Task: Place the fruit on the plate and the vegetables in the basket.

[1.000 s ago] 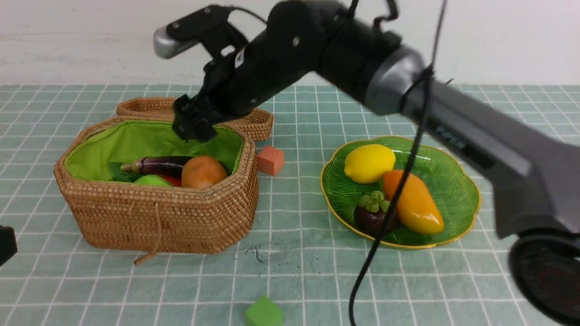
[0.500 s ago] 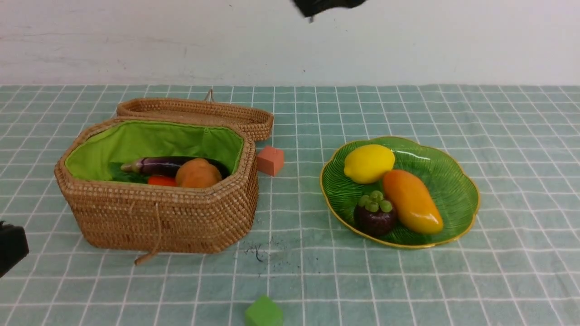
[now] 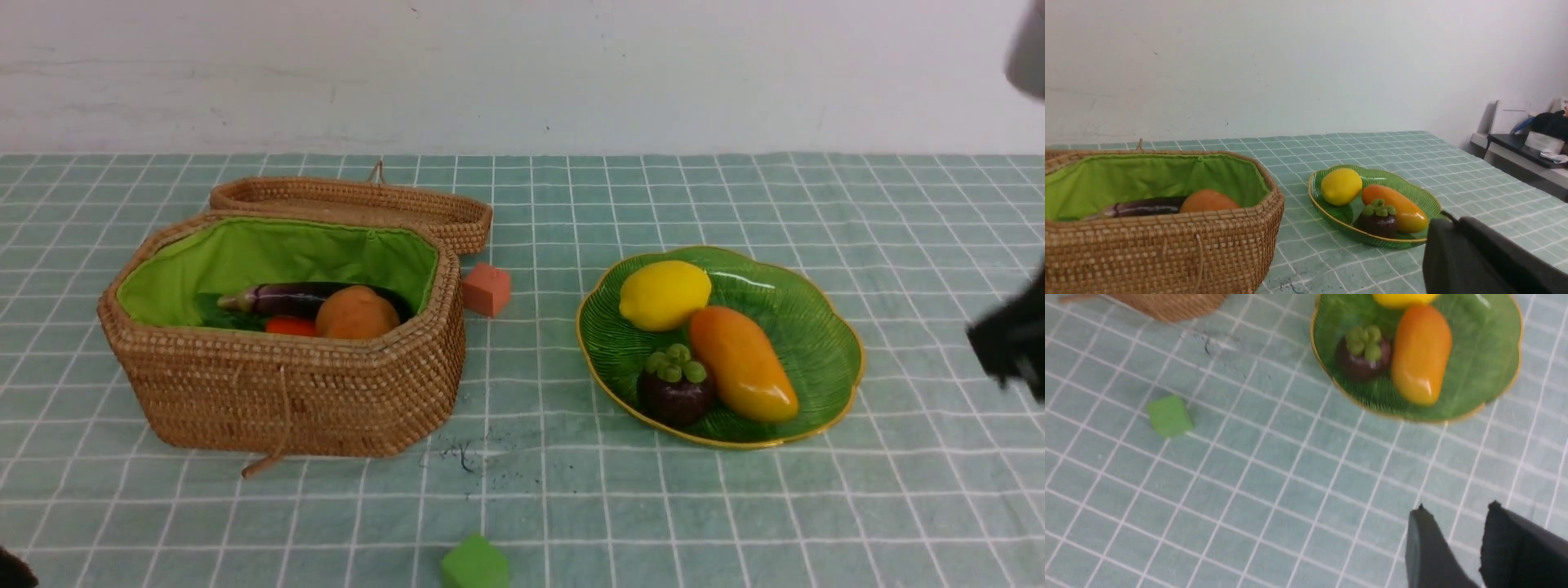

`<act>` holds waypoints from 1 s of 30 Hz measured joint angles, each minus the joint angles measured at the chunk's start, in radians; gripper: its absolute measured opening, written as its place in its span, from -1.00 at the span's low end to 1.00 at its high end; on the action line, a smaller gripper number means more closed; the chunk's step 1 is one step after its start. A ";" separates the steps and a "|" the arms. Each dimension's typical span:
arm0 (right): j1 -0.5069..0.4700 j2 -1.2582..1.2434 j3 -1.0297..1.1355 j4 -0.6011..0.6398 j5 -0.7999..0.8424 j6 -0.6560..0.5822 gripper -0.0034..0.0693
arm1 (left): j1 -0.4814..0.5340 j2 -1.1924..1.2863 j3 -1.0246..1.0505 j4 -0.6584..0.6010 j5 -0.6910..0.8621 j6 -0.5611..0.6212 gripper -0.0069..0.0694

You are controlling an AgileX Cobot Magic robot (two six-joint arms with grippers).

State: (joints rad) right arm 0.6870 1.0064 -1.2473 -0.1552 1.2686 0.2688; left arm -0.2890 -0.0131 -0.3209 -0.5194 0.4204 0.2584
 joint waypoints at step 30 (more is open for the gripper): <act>-0.271 -0.563 0.513 0.036 -0.177 -0.055 -0.87 | 0.000 -0.002 0.074 -0.002 0.021 0.001 -0.85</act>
State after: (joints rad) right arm 0.4164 0.4438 -0.7347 -0.1190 1.0911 0.2137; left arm -0.2890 -0.0154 -0.2472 -0.5218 0.4417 0.2594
